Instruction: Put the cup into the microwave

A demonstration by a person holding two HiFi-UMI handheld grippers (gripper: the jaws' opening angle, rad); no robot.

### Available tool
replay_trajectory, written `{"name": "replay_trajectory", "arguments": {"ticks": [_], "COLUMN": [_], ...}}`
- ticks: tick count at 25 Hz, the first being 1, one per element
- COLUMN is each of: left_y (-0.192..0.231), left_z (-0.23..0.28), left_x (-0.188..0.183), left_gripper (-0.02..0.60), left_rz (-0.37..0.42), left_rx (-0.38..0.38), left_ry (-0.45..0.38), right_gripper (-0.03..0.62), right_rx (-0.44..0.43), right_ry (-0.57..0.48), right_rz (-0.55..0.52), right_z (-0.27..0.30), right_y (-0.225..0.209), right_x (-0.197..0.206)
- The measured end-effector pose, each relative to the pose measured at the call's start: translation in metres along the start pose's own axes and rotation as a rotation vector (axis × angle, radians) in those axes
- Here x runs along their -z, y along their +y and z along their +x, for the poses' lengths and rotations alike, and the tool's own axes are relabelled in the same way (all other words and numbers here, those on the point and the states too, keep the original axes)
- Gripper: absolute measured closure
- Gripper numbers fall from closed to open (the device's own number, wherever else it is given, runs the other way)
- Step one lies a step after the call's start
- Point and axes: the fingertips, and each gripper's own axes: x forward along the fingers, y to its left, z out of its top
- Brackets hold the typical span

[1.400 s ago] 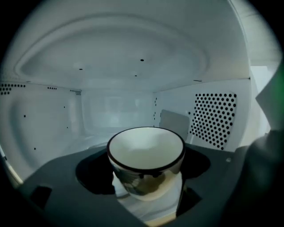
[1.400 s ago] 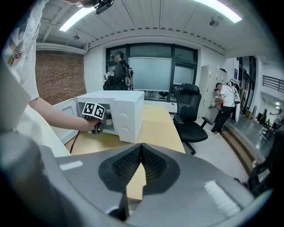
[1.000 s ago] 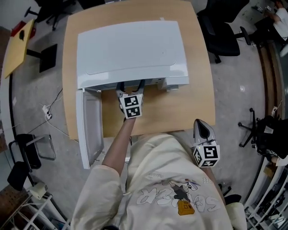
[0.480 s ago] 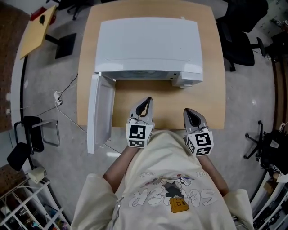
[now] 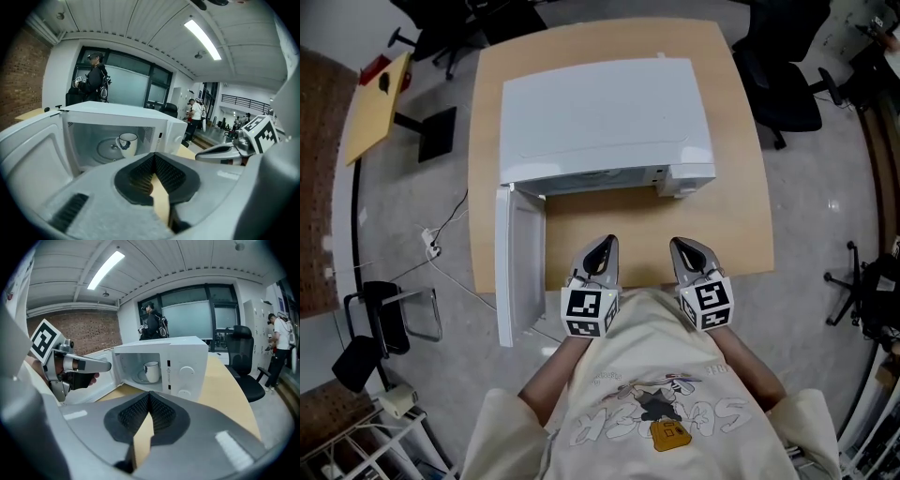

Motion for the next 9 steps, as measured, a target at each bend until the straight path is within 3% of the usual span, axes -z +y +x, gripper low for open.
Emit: {"name": "replay_trajectory", "arguments": {"ticks": [9], "left_y": [0.002], "left_z": [-0.002], "left_x": [0.015], "left_gripper": [0.577], "left_rz": [-0.049], "left_rx": [0.009], "left_ry": [0.054], "right_gripper": [0.589], "right_rx": [-0.002], "right_ry": [0.012], "right_rz": [0.006], "right_z": [-0.004], "right_y": [0.006], "right_x": [0.008]}}
